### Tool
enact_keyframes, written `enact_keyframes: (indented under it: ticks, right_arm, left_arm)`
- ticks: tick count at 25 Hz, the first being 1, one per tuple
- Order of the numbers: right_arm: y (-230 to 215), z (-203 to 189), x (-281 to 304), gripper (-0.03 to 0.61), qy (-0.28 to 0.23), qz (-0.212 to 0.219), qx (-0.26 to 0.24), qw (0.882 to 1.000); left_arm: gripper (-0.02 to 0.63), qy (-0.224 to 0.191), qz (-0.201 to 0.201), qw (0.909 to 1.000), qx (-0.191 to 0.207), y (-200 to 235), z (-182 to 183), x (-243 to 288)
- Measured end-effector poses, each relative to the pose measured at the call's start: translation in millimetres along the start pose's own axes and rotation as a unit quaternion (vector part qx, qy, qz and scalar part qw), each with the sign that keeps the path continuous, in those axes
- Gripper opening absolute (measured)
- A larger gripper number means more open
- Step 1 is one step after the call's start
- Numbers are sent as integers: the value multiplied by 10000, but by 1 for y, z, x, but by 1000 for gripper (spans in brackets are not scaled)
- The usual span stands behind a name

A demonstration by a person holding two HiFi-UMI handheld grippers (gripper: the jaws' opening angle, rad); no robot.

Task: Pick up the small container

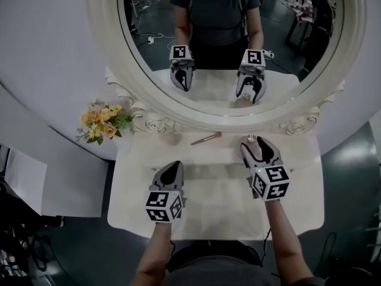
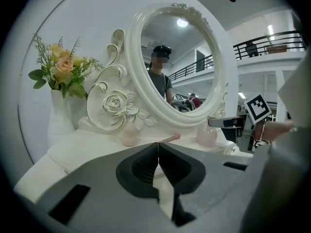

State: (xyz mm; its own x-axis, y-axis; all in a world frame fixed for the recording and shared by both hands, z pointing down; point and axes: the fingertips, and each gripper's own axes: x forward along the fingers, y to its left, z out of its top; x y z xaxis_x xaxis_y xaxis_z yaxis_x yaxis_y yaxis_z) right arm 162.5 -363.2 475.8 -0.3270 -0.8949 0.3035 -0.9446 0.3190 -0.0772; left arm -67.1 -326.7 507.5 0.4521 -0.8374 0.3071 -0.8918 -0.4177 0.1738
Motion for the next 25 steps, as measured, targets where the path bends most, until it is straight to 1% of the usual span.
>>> enact_keyframes:
  ticks: [10,16,22,25]
  right_arm:
    - [2,5,17,229,2,115,-98,9999]
    - [3,2,21,204,65,110,-155,9998]
    - [1,-1,26,163,93,59,-188,9998]
    - [0,-1,26,163,73,37,-208,9997]
  left_arm:
    - [6,89,135,9998,-103,9,-6,6]
    - [6,117,156,9997,-132,10,-7,6]
    - [6,116,222,9996,-156,16,-9,3]
    - [6,124,249,9994,-187,17,-11,1]
